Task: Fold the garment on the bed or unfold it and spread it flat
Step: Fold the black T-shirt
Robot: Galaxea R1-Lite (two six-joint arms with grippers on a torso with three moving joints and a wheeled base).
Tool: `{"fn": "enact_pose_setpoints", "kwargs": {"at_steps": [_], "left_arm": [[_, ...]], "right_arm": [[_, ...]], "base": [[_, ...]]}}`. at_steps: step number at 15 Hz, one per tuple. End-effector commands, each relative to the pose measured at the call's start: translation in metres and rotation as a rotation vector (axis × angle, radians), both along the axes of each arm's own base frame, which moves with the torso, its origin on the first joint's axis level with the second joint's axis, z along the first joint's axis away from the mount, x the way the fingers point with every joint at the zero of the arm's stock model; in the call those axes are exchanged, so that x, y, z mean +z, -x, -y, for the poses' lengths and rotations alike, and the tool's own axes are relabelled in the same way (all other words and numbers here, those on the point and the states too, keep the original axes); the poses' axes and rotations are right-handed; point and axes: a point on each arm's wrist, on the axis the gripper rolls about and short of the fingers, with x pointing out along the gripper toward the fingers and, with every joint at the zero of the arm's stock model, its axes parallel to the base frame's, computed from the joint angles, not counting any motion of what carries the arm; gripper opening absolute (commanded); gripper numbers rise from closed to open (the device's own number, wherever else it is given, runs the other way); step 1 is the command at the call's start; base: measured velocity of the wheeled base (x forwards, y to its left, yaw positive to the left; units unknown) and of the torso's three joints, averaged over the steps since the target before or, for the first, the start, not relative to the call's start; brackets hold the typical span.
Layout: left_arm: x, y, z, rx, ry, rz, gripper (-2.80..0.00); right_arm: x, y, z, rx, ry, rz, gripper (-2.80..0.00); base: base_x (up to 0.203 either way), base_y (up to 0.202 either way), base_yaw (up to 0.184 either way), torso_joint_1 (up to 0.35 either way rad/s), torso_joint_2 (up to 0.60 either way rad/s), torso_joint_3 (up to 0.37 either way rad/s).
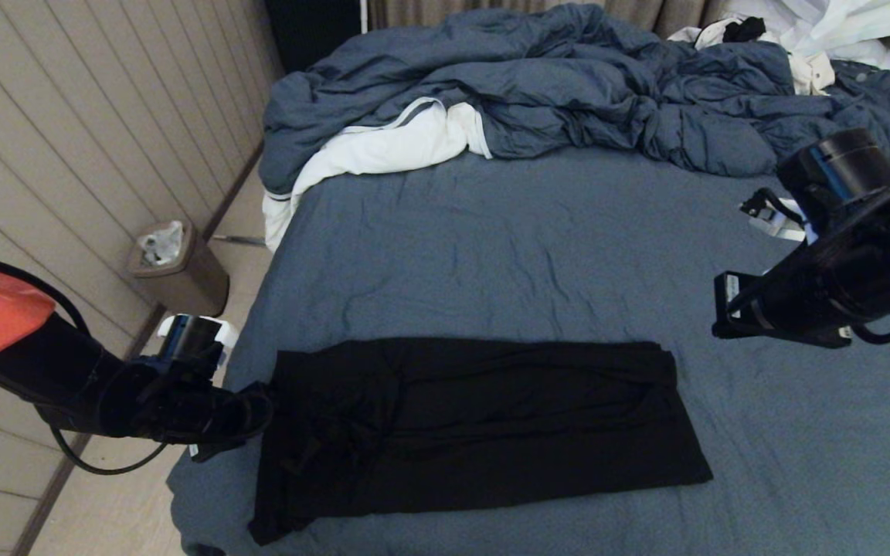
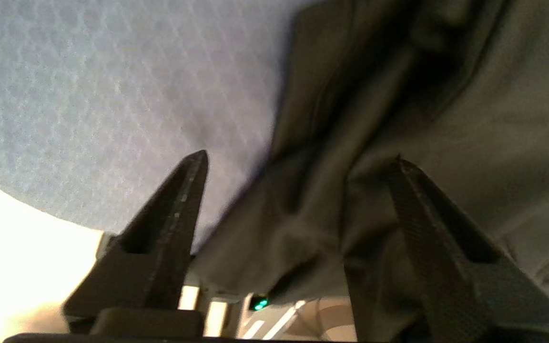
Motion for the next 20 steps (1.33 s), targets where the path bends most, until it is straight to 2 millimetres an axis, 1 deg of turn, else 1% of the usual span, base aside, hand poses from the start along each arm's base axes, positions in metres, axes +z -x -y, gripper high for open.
{"fn": "enact_pose_setpoints", "kwargs": {"at_steps": [1,4,6,9,10,12,15,18,20], "left_arm": [[-0.002,-0.006,0.002,0.013,0.021,-0.005,0.00],[-0.001,-0.008,0.015,0.005,0.045,-0.007,0.00],[0.000,-0.006,0.025,-0.017,0.050,-0.007,0.00],[-0.001,-0.004,0.031,-0.035,0.049,-0.012,0.00],[-0.002,-0.004,0.032,-0.035,0.047,-0.013,-2.80],[-0.007,-0.005,0.033,-0.040,0.043,-0.028,-2.80],[-0.008,-0.003,0.035,-0.045,0.043,-0.030,-2.80],[-0.005,0.002,0.043,-0.073,0.045,-0.026,-2.80],[-0.004,0.008,0.052,-0.086,0.054,-0.033,-2.80]], "right_arm": [[0.006,-0.001,-0.007,0.027,-0.006,0.021,-2.80],[0.007,-0.004,-0.010,0.039,-0.007,0.029,-2.80],[0.005,-0.007,-0.010,0.040,-0.005,0.020,-2.80],[0.003,-0.009,-0.010,0.039,-0.004,0.013,-2.80],[0.003,-0.008,-0.010,0.039,-0.004,0.013,-2.80],[0.002,-0.007,-0.010,0.041,-0.003,0.010,-2.80],[0.002,-0.005,-0.010,0.042,-0.004,0.008,-2.80],[-0.001,-0.003,-0.010,0.045,-0.007,-0.004,-2.80],[-0.003,-0.004,-0.010,0.057,-0.024,-0.007,-2.80]], "base": [[0.000,0.000,0.000,0.000,0.00,0.000],[0.000,0.000,0.000,0.000,0.00,0.000],[0.000,0.000,0.000,0.000,0.00,0.000],[0.000,0.000,0.000,0.000,0.00,0.000],[0.000,0.000,0.000,0.000,0.00,0.000],[0.000,0.000,0.000,0.000,0.00,0.000],[0.000,0.000,0.000,0.000,0.00,0.000],[0.000,0.000,0.000,0.000,0.00,0.000],[0.000,0.000,0.000,0.000,0.00,0.000]]}}
